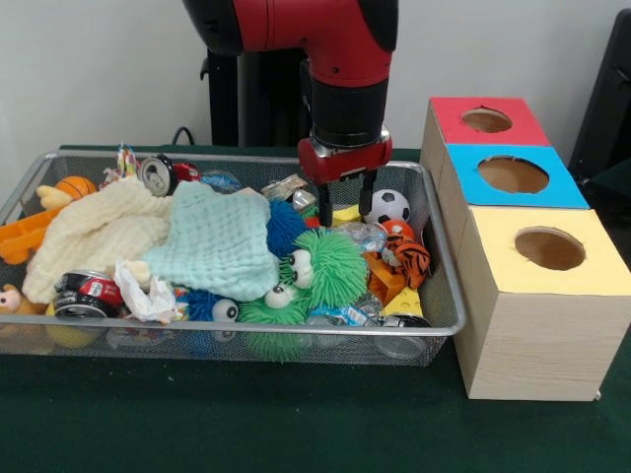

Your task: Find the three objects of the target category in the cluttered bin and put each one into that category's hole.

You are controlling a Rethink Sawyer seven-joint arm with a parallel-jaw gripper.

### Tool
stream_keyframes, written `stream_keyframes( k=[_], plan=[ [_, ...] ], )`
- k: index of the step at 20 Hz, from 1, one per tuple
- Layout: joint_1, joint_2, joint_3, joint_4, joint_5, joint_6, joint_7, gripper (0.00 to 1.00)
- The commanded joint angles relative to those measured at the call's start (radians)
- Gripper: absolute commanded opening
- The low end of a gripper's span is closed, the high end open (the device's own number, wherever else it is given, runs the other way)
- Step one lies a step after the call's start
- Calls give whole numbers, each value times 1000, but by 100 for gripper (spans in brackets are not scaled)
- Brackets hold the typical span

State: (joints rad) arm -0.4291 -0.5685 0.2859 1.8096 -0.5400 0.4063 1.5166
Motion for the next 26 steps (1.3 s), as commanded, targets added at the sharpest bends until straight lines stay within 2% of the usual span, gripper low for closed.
stream_keyframes(
  k=[1,19,26],
  plan=[
    [9,44,-11,-91,-25,-5,69,100],
    [50,45,-44,-101,11,2,114,100],
    [38,35,-30,-97,41,45,94,100]
  ],
)
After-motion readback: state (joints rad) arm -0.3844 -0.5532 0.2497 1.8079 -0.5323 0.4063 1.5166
